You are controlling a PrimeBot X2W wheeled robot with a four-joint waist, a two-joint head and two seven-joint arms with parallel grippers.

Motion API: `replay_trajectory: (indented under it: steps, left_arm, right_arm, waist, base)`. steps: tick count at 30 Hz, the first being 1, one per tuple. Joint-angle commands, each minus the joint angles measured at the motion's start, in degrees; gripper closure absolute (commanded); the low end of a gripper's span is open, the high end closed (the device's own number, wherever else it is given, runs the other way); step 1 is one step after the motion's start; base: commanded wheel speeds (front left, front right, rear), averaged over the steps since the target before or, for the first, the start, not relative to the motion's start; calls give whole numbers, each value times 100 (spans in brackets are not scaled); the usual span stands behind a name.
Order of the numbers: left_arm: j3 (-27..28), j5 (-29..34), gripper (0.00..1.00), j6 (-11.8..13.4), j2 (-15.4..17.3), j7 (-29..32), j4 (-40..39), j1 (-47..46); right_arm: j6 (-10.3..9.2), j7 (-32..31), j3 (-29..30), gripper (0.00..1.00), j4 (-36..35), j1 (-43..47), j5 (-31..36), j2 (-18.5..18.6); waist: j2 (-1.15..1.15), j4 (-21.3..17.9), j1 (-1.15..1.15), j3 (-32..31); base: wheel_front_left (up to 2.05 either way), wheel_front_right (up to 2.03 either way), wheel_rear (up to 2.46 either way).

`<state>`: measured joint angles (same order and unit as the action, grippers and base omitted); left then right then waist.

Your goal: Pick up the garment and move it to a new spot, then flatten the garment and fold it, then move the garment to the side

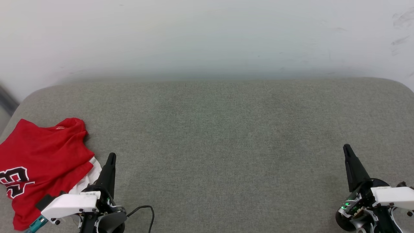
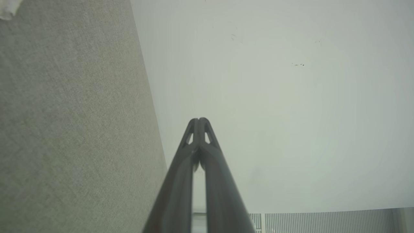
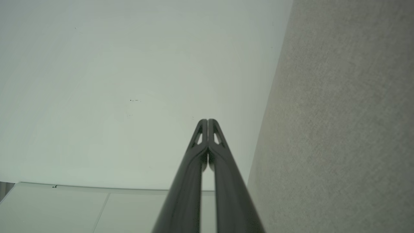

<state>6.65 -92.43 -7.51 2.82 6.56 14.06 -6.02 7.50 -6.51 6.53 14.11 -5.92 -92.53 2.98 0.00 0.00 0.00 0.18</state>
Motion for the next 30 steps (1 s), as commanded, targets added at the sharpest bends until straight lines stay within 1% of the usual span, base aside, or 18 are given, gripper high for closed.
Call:
replay_trajectory:
  steps: [1,24,25,28,30]
  left_arm:
    - [4,4,100,-22,-7,8,-1,-45]
    - [4,4,100,-21,-7,8,-1,-45]
    - [0,0,0,0,0,0,0,0]
    - [-30,4,0,2,-10,-9,99,78]
    - [-112,19,0,2,-9,-66,77,62]
  right_arm:
    - [-2,4,-4,100,5,-74,24,-19]
    - [-2,4,-4,100,5,-74,24,-19]
    - [0,0,0,0,0,0,0,0]
    - [-1,11,-4,0,91,85,4,-3]
    - [-1,66,-18,0,26,106,28,-3]
  waist:
    - [0,0,0,0]
    - [0,0,0,0]
    - [0,0,0,0]
    - [0,-1,0,1]
    - [0,-3,0,2]
  base:
    - [0,0,0]
    - [0,0,0]
    - [0,0,0]
    - [0,0,0]
    - [0,0,0]
